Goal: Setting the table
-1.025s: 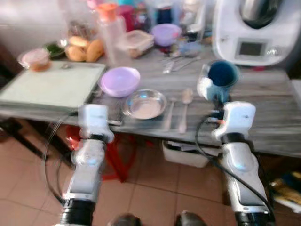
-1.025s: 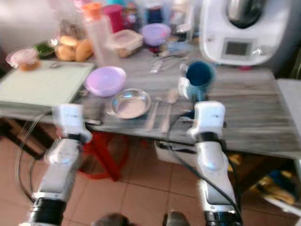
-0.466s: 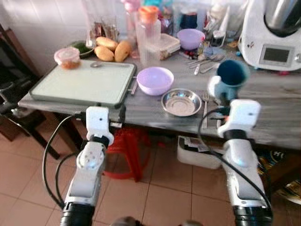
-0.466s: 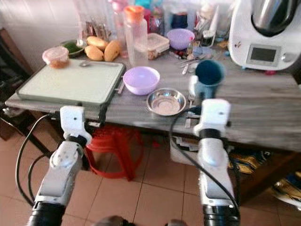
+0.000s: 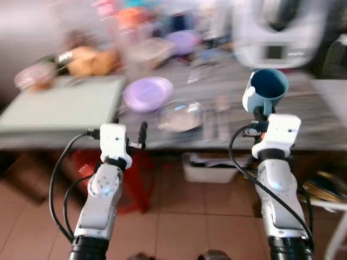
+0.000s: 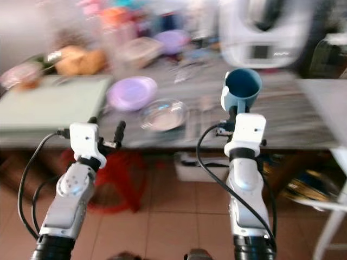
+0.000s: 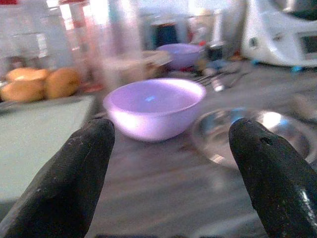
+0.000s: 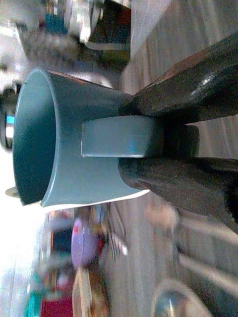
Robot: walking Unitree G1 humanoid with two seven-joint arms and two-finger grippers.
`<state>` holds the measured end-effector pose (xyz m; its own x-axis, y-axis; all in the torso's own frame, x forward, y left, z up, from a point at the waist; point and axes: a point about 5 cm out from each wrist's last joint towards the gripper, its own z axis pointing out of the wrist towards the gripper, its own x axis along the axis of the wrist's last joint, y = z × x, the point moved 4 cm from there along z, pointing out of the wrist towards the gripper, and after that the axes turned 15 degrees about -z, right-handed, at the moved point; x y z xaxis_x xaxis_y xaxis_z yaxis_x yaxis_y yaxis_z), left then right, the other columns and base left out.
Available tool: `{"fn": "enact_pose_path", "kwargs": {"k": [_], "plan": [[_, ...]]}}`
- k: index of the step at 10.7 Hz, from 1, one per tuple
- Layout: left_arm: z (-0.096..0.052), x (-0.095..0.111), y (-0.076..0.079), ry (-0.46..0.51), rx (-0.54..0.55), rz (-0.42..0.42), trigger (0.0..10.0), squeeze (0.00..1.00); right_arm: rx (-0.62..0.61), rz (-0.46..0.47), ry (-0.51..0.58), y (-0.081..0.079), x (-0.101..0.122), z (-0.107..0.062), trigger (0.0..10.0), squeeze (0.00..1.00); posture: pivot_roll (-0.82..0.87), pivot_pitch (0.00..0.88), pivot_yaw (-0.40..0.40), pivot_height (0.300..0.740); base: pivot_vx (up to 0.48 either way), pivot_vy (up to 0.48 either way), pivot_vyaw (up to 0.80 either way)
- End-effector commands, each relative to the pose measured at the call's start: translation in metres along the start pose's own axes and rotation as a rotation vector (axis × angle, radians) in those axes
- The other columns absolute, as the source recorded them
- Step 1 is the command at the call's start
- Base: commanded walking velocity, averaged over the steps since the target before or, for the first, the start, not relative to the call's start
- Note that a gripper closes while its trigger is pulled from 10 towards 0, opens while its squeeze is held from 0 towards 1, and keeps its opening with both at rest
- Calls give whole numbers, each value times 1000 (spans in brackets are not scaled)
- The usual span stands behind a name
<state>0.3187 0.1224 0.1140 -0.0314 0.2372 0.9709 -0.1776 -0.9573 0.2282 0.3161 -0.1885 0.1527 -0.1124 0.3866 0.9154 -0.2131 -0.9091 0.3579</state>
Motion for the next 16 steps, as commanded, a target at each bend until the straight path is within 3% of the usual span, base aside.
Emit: {"fn": "enact_pose_path", "kwargs": {"k": [1,3,6,7,9,11,13,16], "plan": [[0,7,0,27,-5,10,10000,0,0,2,27,-1,8,4,10000,0,-28,0,50,740,352,0,0],[-1,7,-1,26,-5,10,10000,0,1,2,28,-2,8,2,10000,0,-30,0,50,740,356,0,0],[-17,6,-14,6,14,33,10000,0,15,31,-2,-2,1,-22,10000,0,-29,0,45,740,349,0,0],[-19,9,-17,11,25,36,10000,0,-19,50,-23,5,-2,-24,10000,0,-29,0,41,740,315,0,0],[-16,21,-20,49,51,41,10000,0,-3,66,14,2,10,-17,10000,0,-33,0,41,740,131,0,0],[-23,31,-20,76,29,-5,10000,0,-23,67,19,7,15,-12,10000,0,-35,0,25,740,0,0,0],[-40,15,-29,5,72,11,10000,0,17,50,-1,2,10,-25,10000,0,-46,0,29,740,0,0,0],[-39,13,-27,-15,64,12,10000,0,142,51,55,-6,19,6,10000,0,-29,0,25,740,0,0,0]]}}
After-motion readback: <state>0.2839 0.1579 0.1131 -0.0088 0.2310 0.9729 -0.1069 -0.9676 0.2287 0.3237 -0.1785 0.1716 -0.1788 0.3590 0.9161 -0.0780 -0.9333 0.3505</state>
